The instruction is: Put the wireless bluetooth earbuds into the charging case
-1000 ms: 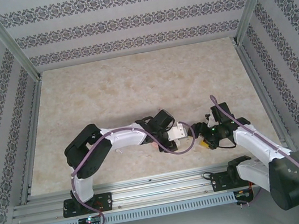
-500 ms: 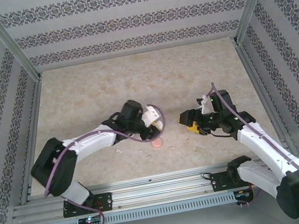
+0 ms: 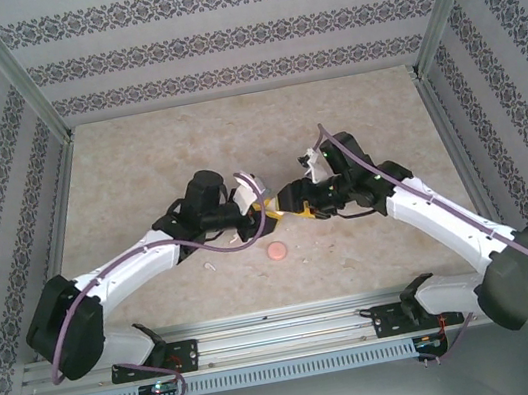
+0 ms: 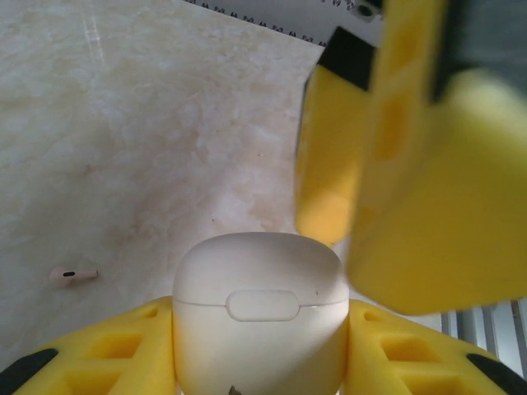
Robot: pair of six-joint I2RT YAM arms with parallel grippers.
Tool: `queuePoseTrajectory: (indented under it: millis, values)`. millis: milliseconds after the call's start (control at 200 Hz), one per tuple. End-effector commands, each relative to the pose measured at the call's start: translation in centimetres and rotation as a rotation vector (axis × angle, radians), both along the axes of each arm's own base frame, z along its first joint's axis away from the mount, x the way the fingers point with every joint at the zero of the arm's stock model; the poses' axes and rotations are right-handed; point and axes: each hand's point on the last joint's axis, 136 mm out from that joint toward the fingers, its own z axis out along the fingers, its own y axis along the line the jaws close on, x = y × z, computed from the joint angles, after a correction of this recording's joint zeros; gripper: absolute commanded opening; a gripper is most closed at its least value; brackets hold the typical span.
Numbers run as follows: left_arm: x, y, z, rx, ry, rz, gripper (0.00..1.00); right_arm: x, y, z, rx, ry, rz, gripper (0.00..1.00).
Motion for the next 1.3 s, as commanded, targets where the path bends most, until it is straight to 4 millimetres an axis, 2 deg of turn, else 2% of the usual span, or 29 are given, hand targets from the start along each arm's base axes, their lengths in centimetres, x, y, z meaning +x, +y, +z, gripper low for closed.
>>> queuePoseTrajectory:
  millis: [0,280,490,625,749,864,969,1114,1194,1299]
  values:
    - [-0.3,0.1,2.0,-0.069,-0.026,-0.010,0.44,0.7,0.6,0.6,-0.013,-0.015,-0.006,0.55]
    - [-0.3,0.2,2.7,-0.083,-0.037,0.000,0.45,0.1,2.2,0.6,0.007,-0.024,0.048,0.51]
    - [-0.2,0.4,2.8,-0.071,-0.039,0.009,0.51,0.1,2.0,1.0,0.003,-0.061,0.050,0.23]
    - [-0.3,1.0,3.6,-0.083,-0.034,0.017,0.59,0.5,1.9,1.8,-0.002,-0.109,0.074,0.15]
    - [-0.1,1.9,5.0,-0.118,0.008,0.029,0.75,0.8,1.8,2.7,-0.006,-0.166,0.139,0.12]
    - [0.3,3.3,6.4,-0.135,0.061,0.064,0.81,1.2,1.1,3.9,-0.083,-0.280,0.240,0.11]
    - [0.2,4.8,7.6,-0.186,0.119,0.060,0.81,1.6,1.0,5.6,-0.117,-0.397,0.340,0.11]
    - [-0.3,6.6,9.8,-0.307,0.192,-0.007,0.74,1.5,2.1,7.9,-0.068,-0.511,0.478,0.12]
    - [-1.1,6.9,11.1,-0.364,0.191,-0.087,0.73,1.4,2.7,8.9,-0.041,-0.577,0.540,0.11]
    - [-1.7,6.9,11.4,-0.383,0.176,-0.140,0.74,1.5,3.2,9.8,-0.023,-0.634,0.575,0.10]
